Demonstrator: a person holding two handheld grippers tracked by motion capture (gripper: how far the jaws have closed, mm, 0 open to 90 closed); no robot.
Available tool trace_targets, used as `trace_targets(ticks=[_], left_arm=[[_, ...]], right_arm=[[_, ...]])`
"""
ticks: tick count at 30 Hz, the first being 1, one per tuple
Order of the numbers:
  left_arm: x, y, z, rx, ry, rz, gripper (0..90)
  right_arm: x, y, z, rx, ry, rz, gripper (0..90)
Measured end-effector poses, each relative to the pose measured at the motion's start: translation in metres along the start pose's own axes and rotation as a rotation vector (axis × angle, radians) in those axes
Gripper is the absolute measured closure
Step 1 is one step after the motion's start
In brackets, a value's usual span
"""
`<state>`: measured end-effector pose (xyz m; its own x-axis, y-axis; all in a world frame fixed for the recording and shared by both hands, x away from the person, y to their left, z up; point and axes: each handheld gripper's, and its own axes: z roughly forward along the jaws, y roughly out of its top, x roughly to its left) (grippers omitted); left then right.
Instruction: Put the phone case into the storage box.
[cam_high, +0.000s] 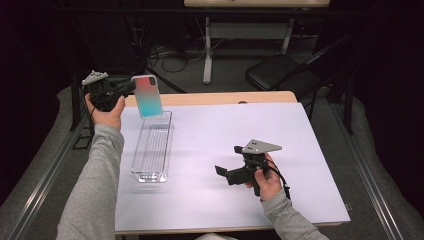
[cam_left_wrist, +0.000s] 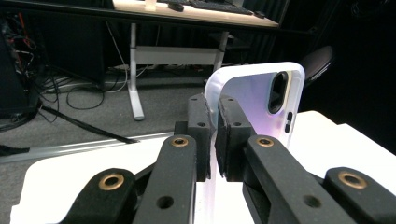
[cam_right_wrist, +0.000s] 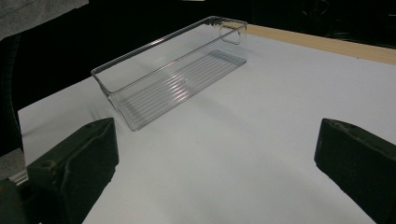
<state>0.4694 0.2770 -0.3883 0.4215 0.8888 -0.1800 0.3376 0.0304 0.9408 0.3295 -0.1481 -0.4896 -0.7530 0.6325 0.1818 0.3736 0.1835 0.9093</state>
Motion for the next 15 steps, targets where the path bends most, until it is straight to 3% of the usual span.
trace_targets(ticks=[15], left_arm=[[0.008, -0.011, 0.022, 0.006, -0.002, 0.031, 85.4]], right_arm=[[-0.002, -0.002, -0.001, -0.014, -0.003, 0.006, 0.0]])
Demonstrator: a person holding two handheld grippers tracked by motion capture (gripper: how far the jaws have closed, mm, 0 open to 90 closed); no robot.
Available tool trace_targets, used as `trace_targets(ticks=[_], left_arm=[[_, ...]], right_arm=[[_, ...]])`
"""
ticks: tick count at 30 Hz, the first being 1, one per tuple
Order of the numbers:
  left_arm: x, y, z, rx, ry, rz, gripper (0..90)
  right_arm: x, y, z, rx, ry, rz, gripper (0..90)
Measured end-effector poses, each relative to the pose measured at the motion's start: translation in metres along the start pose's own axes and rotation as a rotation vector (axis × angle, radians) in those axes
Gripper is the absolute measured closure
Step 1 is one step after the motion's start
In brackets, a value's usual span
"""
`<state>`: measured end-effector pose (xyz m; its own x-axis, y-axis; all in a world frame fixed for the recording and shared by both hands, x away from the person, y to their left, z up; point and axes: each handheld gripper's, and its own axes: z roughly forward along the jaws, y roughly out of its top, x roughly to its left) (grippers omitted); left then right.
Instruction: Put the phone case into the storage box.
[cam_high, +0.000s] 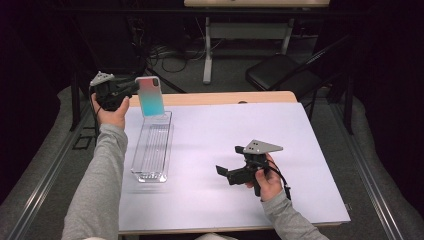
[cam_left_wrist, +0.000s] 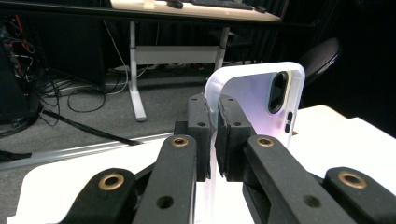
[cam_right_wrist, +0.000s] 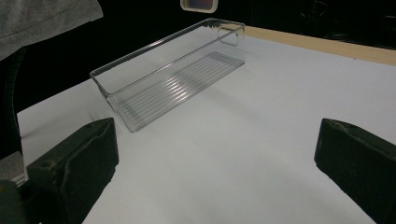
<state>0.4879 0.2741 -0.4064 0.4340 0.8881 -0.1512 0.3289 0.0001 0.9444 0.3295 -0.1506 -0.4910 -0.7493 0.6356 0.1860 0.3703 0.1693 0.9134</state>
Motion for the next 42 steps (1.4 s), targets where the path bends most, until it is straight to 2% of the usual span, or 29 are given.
trace_targets(ticks=[8, 24, 26, 34, 42], left_arm=[[0.006, -0.007, 0.010, 0.015, 0.006, 0.001, 85.4], [0.016, -0.023, 0.032, 0.049, -0.018, -0.006, 85.4], [0.017, -0.026, 0.033, 0.041, -0.013, -0.011, 85.4], [0.024, -0.040, 0.041, 0.066, 0.000, -0.026, 85.4], [0.022, -0.047, 0.051, 0.073, -0.001, -0.021, 85.4]], right_arm=[[0.000, 0.000, -0.001, -0.001, -0.001, 0.001, 0.0], [-0.003, -0.004, -0.006, -0.005, -0.019, 0.018, 0.0], [-0.003, -0.004, -0.007, -0.003, -0.024, 0.020, 0.0], [-0.003, -0.006, -0.009, 0.002, -0.032, 0.028, 0.0], [-0.004, -0.007, -0.011, 0.001, -0.033, 0.026, 0.0]])
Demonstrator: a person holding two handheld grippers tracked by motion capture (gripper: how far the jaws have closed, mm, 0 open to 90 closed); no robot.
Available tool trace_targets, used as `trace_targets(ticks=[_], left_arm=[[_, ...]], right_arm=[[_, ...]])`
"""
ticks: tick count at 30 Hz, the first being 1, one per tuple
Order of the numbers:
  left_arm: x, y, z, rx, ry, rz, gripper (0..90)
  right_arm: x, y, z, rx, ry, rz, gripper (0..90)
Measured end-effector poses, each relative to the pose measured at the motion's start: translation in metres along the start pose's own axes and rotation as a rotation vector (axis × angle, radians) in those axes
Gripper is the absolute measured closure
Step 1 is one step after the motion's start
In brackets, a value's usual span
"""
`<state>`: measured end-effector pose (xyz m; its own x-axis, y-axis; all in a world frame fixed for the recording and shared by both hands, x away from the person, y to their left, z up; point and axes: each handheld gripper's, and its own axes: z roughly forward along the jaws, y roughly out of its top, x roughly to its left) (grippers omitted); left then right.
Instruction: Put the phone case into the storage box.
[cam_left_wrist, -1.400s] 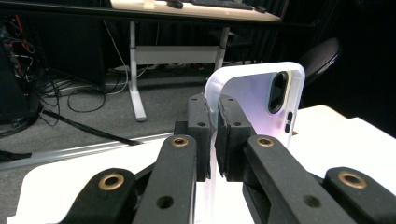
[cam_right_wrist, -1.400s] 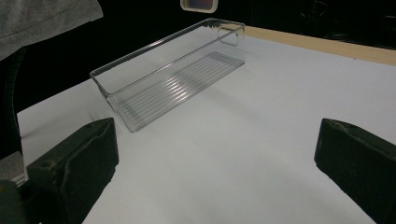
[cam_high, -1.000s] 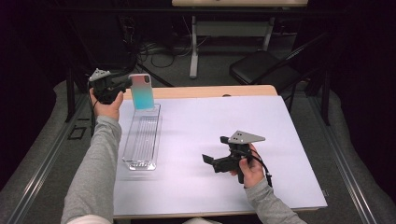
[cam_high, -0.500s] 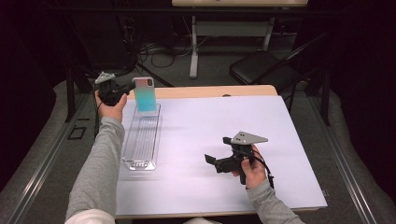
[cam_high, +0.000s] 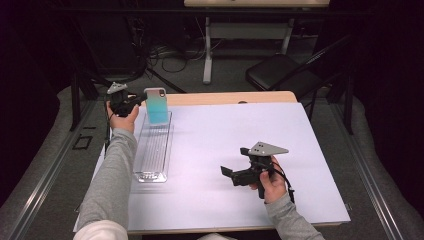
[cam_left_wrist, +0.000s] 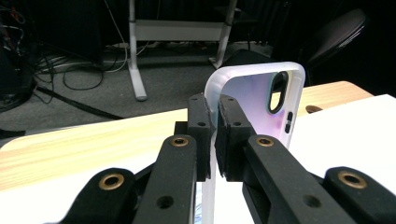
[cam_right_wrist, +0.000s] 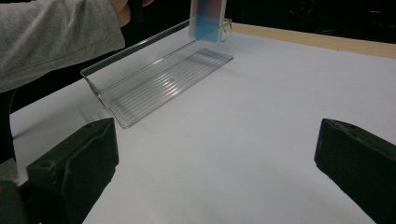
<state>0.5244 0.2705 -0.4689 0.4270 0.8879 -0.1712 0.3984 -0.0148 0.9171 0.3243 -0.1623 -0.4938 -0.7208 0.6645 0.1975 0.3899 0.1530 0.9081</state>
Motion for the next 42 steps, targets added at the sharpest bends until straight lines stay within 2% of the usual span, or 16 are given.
trace_targets(ticks=[4, 12, 21, 27, 31, 42], left_arm=[[-0.001, -0.002, 0.005, -0.001, -0.004, 0.006, 85.4], [-0.002, -0.009, 0.012, 0.027, -0.006, 0.014, 85.3], [-0.001, -0.012, 0.013, 0.019, -0.005, 0.014, 85.4], [0.004, -0.024, 0.014, 0.026, -0.004, -0.013, 85.4], [0.007, -0.028, 0.013, 0.012, -0.009, -0.029, 85.4], [0.006, -0.028, 0.013, 0.012, -0.009, -0.026, 85.3]], right_arm=[[0.000, 0.000, -0.001, -0.002, 0.001, -0.002, 0.0], [0.000, 0.000, -0.001, 0.000, 0.002, -0.004, 0.0], [0.001, 0.000, 0.000, 0.004, 0.003, -0.006, 0.0], [0.001, 0.000, 0.000, 0.003, 0.006, -0.006, 0.0], [0.001, 0.000, 0.001, 0.000, 0.007, -0.002, 0.0], [0.002, 0.000, 0.002, 0.007, 0.008, -0.005, 0.0]])
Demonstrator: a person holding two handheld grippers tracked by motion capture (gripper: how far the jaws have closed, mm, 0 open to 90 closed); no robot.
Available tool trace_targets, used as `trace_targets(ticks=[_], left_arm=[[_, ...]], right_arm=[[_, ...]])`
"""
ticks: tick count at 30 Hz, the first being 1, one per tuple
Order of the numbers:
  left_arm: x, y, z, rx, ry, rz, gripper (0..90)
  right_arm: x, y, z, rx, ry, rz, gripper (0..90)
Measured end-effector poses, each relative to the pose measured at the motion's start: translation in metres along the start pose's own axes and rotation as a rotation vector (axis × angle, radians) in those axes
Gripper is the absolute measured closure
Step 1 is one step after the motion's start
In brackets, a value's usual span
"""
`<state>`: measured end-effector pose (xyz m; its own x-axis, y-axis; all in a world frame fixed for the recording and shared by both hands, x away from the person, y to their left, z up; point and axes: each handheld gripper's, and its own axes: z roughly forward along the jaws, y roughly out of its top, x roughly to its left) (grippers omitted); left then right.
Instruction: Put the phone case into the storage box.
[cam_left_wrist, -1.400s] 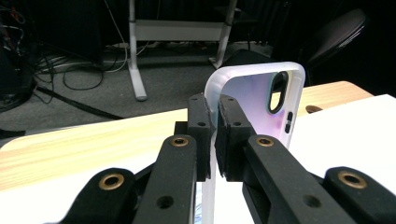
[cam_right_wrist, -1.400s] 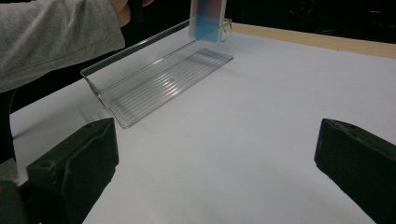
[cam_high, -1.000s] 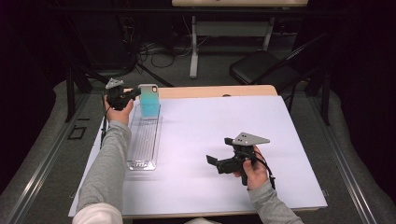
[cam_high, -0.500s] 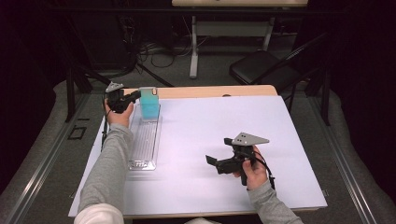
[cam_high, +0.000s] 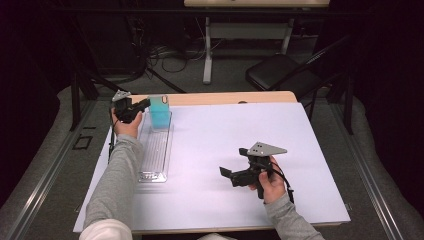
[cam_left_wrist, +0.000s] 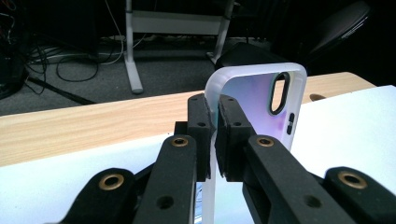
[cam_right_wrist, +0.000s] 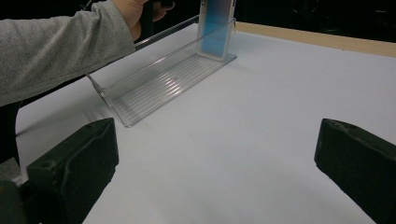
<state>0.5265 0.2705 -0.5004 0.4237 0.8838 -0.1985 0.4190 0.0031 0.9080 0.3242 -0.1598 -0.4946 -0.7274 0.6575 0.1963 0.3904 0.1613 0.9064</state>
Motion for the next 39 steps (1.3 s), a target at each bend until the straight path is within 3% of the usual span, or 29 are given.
trace_targets(ticks=[39], left_arm=[[0.0010, -0.0008, 0.0026, -0.013, 0.015, -0.004, 85.2]], right_arm=[[-0.0004, -0.0004, 0.0010, 0.004, 0.003, -0.006, 0.0]])
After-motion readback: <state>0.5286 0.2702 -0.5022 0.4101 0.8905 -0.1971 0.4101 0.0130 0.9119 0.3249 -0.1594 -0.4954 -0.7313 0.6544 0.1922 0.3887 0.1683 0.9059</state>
